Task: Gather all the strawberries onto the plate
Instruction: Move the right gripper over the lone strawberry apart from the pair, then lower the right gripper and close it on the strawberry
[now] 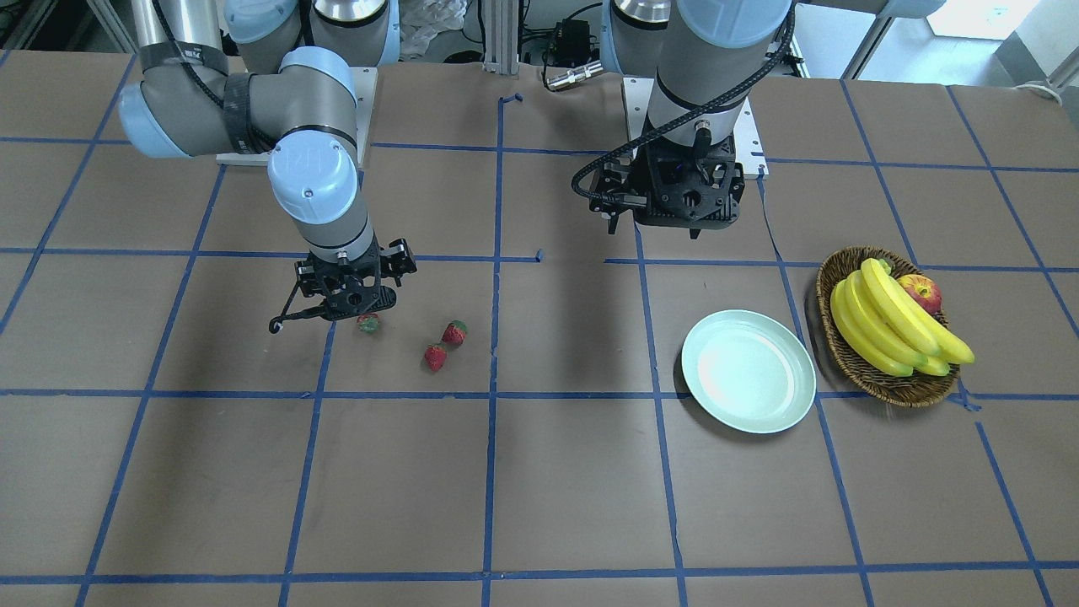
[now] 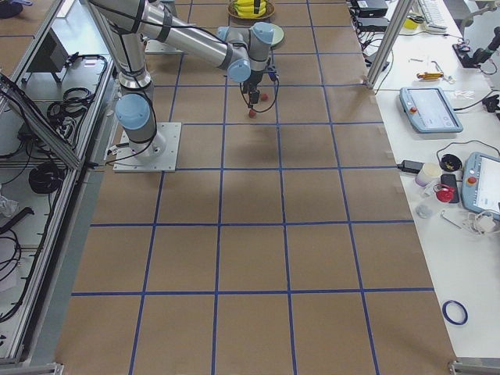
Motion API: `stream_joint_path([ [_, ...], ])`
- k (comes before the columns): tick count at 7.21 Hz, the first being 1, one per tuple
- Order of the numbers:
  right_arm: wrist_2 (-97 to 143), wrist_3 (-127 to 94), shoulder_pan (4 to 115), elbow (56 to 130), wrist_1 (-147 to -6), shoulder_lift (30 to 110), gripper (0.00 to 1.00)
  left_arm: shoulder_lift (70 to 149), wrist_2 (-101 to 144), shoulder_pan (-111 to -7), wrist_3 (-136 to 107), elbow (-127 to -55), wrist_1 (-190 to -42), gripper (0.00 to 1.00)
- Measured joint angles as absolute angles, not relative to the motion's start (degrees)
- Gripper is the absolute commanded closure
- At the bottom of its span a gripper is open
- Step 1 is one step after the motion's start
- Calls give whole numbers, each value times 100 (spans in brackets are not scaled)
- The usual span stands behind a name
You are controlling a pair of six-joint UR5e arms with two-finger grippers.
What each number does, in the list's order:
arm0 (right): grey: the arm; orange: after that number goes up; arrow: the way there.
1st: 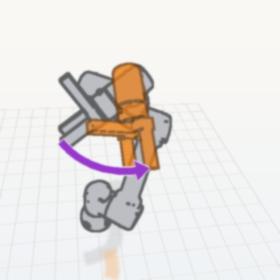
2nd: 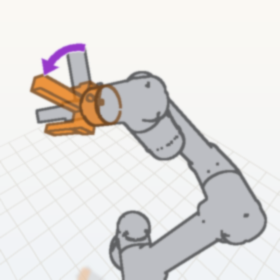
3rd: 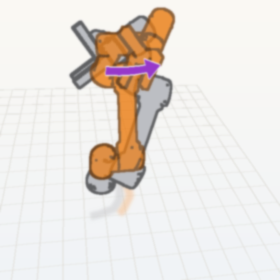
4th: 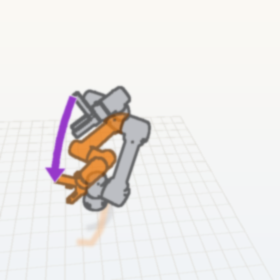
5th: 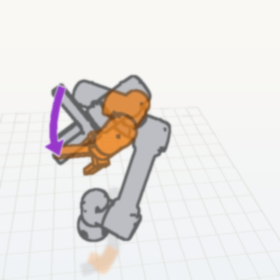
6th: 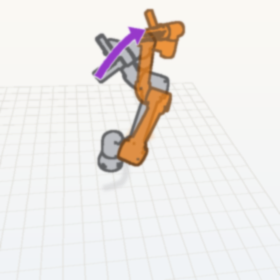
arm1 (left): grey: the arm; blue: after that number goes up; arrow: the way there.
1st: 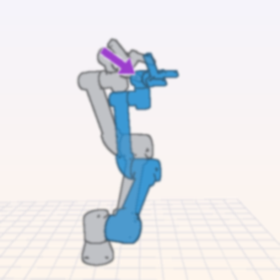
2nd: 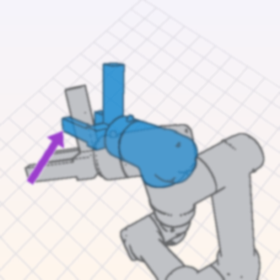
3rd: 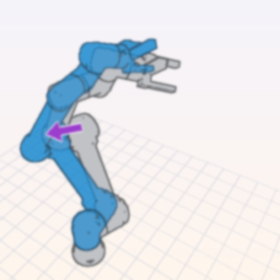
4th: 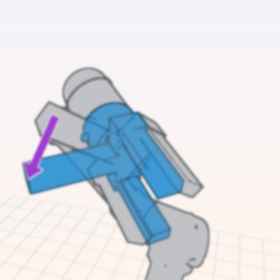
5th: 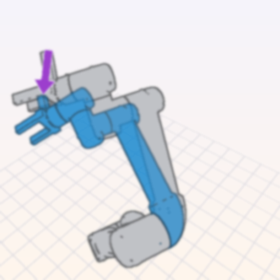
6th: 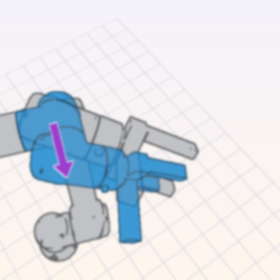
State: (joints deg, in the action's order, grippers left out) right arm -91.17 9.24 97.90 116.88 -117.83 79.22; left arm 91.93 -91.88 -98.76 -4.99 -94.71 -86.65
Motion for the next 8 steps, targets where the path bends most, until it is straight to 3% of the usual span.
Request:
stream_joint_path([
  [8,-9166,1442,9768,11804,-12225,7455,6,9192,-9194,-9870,-492,-9496,-8666,0],
])
